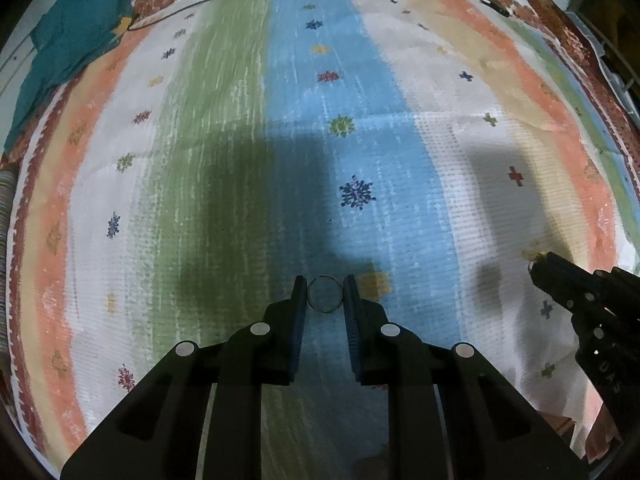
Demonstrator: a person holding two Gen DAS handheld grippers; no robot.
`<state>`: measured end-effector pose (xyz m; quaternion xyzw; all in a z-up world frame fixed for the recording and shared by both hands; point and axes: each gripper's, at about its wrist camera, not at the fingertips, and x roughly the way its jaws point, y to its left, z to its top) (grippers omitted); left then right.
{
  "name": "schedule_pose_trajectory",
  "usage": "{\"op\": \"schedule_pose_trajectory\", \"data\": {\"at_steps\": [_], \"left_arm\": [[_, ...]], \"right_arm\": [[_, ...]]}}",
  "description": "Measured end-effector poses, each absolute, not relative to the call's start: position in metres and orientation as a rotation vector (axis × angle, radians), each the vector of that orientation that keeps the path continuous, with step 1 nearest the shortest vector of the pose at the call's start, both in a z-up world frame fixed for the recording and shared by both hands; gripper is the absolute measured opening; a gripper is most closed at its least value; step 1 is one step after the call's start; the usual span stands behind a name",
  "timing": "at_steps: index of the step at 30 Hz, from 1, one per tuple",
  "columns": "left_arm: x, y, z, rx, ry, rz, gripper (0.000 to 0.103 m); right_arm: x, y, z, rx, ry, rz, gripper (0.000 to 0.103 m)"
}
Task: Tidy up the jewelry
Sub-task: 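Lift the silver ring and gold charm and carry both over the silver tin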
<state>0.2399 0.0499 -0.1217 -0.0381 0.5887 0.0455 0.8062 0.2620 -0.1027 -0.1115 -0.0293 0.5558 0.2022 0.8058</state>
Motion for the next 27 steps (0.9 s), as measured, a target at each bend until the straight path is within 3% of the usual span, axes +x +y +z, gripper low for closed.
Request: {"op": "schedule_pose_trajectory", "data": {"at_steps": [27], "left_arm": [[0.201,0.023,-0.069,-0.094,1.130,0.054,0.018]], "right_arm": [[0.225,-0.113,-0.076,-0.105,1.098,0.392,0.010]]}}
